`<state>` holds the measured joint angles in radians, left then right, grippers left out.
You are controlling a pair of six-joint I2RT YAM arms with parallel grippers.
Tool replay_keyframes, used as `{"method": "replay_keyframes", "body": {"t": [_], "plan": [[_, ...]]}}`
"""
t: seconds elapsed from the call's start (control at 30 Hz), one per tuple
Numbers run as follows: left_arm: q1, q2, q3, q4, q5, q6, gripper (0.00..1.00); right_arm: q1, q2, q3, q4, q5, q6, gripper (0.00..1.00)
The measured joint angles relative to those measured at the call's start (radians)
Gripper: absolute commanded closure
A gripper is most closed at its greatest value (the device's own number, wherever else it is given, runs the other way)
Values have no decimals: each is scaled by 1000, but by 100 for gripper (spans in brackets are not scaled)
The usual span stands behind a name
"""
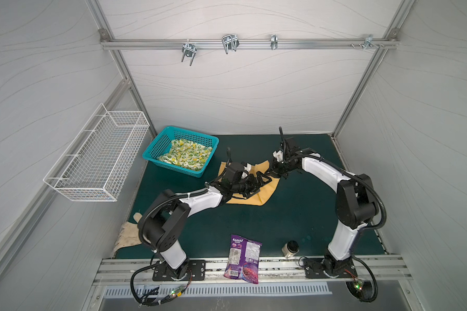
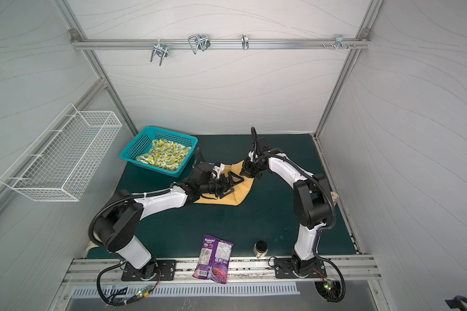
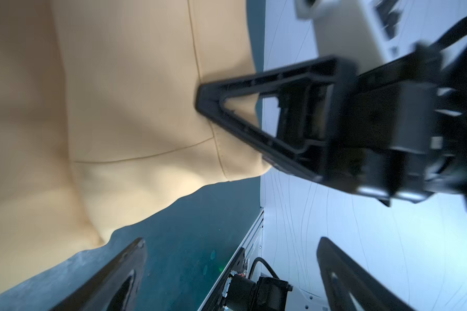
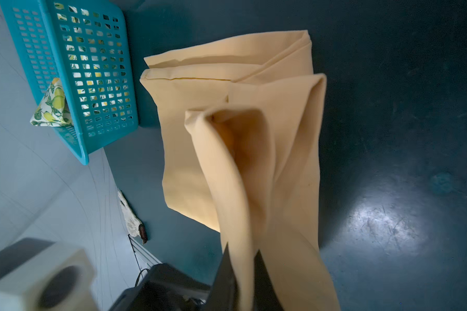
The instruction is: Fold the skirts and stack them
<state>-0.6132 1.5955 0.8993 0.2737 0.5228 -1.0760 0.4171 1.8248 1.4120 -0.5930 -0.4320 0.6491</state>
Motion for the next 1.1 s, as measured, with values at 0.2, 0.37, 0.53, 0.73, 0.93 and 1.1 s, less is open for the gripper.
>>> {"method": "replay_keyframes", "body": {"t": [0.2, 0.37, 0.53, 0.73, 0.93, 1.1], "plan": [[114, -148, -3, -243, -59, 145, 1, -19, 0, 0, 3, 0, 0, 91], [200, -179, -64, -341, -106, 220, 1, -33, 0, 0, 3, 0, -2, 91], [241, -172, -140, -399, -138, 257, 1, -35, 0, 0, 2, 0, -3, 91], [257, -118, -180, -396, -162, 269, 1, -35, -2, 0, 2, -1, -2, 91], [260, -87, -211, -355, -174, 272, 1, -35, -21, 0, 3, -16, 13, 90], [260, -85, -230, -295, -171, 265, 1, -35, -31, 0, 26, -46, 52, 90]]}}
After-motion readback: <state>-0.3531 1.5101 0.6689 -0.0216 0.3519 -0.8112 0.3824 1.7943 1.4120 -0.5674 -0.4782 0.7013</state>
